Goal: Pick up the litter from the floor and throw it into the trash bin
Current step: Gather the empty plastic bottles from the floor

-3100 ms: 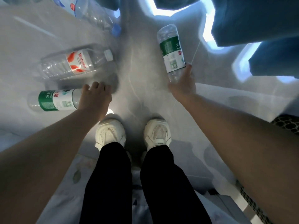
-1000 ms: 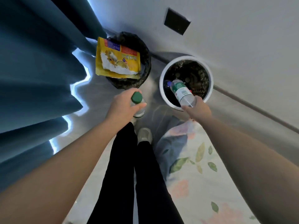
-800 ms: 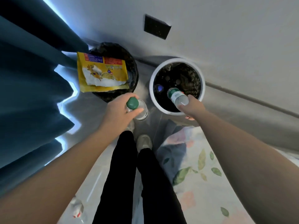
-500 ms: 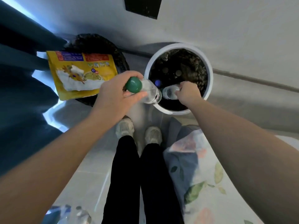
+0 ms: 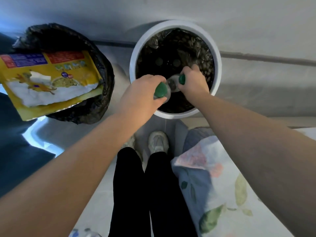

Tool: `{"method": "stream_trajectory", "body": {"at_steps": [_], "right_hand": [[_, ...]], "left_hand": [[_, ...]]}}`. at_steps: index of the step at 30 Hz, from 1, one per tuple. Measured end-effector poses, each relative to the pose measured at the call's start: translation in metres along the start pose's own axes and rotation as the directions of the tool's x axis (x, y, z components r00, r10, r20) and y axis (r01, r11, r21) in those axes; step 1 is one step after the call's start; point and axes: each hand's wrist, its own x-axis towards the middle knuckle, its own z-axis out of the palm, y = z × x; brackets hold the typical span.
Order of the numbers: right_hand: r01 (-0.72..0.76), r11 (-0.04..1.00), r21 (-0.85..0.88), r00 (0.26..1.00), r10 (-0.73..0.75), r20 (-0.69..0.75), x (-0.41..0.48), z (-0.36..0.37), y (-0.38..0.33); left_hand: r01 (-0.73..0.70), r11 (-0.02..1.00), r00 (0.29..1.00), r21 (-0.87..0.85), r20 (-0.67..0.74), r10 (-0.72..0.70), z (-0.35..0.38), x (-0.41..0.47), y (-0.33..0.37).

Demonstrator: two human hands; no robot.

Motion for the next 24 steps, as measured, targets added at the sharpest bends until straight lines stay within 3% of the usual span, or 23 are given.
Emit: {"method": "stream_trajectory", "body": {"at_steps": [12, 24], "right_hand": [[0.104, 0.994, 0.037, 0.994, -0.103, -0.021, 0.016, 0.008, 0.012], [0.141, 0.989, 0.050, 0.989, -0.142, 0.028, 0.039, 0.026, 0.020]], "left_hand": [[-0.083, 0.911, 0.966, 0.404, 0.258, -0.026, 0.075, 0.072, -0.035], [0.007, 0.868, 0.893, 0.497, 0.387, -0.229, 0.092, 0.104, -0.039]]}}
